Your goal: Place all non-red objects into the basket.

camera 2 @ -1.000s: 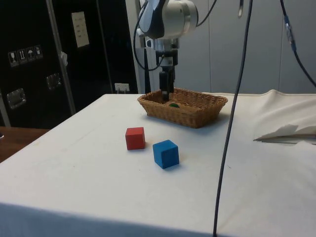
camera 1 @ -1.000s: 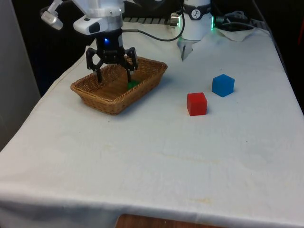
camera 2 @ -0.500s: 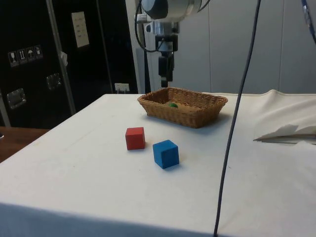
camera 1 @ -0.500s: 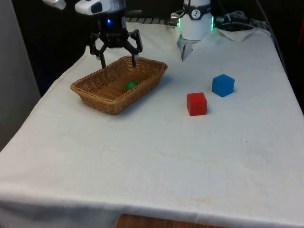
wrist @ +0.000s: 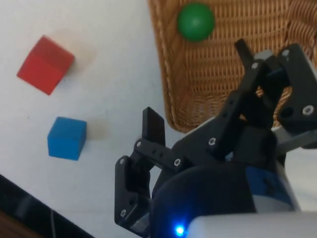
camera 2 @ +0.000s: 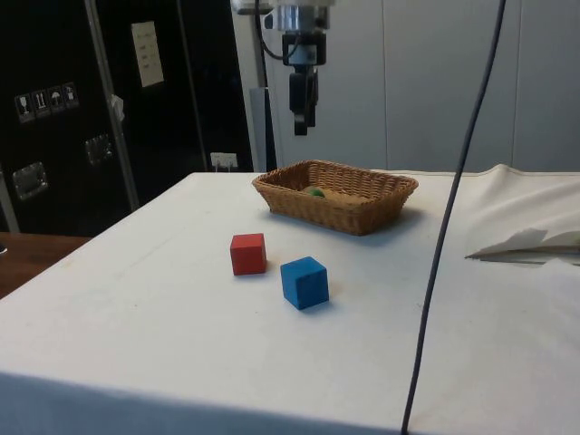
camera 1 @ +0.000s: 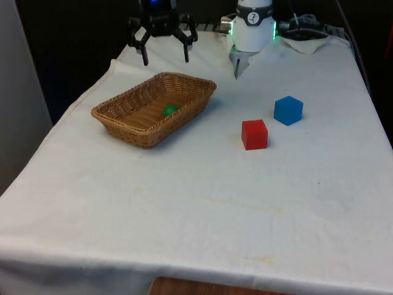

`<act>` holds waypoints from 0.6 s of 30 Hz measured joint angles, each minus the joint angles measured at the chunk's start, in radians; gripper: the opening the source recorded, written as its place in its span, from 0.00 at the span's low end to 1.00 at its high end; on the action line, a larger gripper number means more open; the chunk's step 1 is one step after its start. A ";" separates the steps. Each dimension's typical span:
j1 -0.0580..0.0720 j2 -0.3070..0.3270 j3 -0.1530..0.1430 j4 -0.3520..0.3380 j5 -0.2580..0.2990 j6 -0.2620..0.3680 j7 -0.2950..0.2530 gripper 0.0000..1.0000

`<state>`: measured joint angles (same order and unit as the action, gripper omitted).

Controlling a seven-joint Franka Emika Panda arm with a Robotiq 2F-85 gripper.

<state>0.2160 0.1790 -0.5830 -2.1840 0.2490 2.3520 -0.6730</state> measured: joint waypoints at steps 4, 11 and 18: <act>0.005 -0.033 0.010 -0.010 -0.035 -0.016 0.033 1.00; 0.013 -0.106 0.039 -0.028 -0.107 -0.058 0.103 1.00; 0.016 -0.176 0.073 -0.056 -0.163 -0.086 0.161 1.00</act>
<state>0.2320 0.0030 -0.5100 -2.2400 0.0860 2.2660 -0.5120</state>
